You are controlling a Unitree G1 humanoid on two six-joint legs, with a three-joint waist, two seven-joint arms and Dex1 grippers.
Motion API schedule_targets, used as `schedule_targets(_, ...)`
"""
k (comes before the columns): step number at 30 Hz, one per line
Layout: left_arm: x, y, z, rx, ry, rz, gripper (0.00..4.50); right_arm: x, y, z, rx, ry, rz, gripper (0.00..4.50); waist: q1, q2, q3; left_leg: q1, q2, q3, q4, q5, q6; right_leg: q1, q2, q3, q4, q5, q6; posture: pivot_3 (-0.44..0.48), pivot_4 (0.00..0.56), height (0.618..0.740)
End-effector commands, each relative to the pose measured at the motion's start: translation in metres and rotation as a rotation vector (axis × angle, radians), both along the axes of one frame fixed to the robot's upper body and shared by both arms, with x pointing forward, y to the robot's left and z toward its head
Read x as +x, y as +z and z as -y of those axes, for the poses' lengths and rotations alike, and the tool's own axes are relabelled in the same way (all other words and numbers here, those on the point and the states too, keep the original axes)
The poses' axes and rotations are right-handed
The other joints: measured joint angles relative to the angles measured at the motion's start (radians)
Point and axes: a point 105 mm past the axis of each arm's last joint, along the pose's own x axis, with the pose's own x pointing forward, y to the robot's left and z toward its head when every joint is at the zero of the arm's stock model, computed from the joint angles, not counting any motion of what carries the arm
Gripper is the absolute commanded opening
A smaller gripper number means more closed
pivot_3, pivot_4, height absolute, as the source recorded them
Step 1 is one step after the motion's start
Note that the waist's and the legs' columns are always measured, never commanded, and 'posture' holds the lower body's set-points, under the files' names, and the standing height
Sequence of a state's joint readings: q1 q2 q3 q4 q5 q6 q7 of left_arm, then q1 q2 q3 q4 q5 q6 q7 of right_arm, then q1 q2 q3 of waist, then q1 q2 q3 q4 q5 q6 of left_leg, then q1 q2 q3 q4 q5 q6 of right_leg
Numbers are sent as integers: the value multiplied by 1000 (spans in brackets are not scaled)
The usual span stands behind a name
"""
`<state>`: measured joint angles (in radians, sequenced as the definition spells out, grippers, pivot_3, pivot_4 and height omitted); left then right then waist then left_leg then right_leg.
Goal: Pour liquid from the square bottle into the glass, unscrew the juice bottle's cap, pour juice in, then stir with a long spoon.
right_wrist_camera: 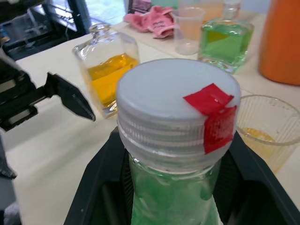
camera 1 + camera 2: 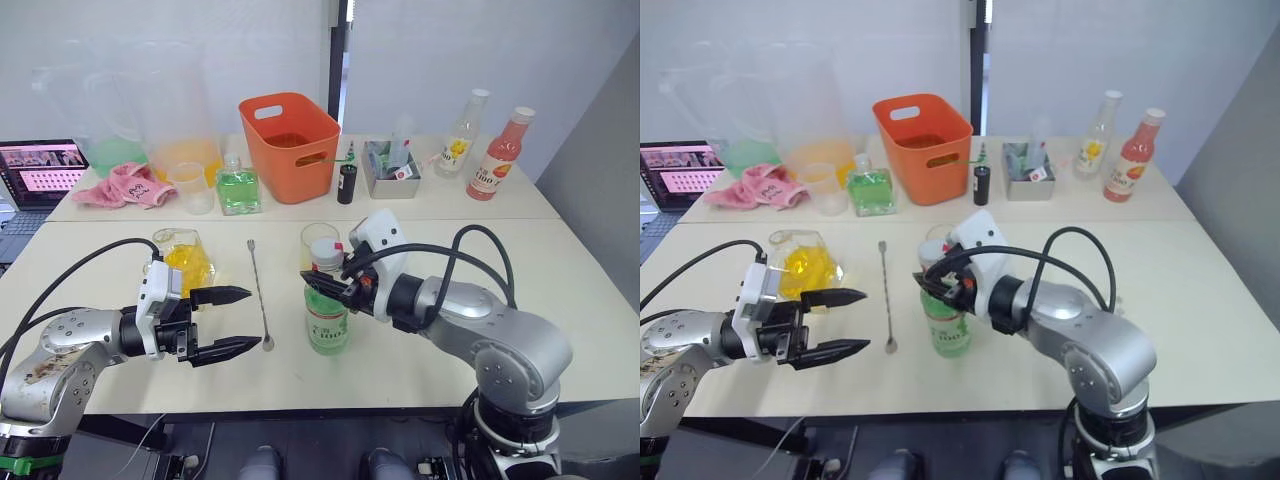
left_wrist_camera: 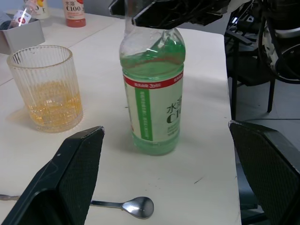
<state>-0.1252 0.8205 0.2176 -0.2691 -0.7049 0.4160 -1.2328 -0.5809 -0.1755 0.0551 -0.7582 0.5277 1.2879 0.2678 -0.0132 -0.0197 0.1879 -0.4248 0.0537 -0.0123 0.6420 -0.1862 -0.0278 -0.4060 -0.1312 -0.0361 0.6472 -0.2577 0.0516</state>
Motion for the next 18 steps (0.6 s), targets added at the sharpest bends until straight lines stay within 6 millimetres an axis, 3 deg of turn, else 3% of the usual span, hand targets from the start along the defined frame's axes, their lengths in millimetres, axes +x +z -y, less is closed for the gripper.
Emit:
schedule_targets(1,0,9,-2,27,-30,42,4500,-3,18,4,54,-35,91,1566,0,0,0,0,0,0,0,0,0,0,0,0,0,0,0,0,150,739)
schedule_targets(12,4,12,-4,40,-46,55,4500,-3,14,3,64,-22,158,1566,-1,0,0,0,0,0,0,0,0,0,0,0,-1,0,0,0,150,739)
schedule_targets(14,5,12,-4,40,-45,58,4500,-3,14,2,64,-16,160,2623,-1,0,0,0,0,0,0,0,0,0,0,0,-1,0,0,0,150,739)
schedule_targets(18,6,14,-4,37,-46,67,4500,-4,15,2,66,24,152,3936,-1,0,0,0,0,0,0,0,0,0,0,0,-1,0,0,0,150,739)
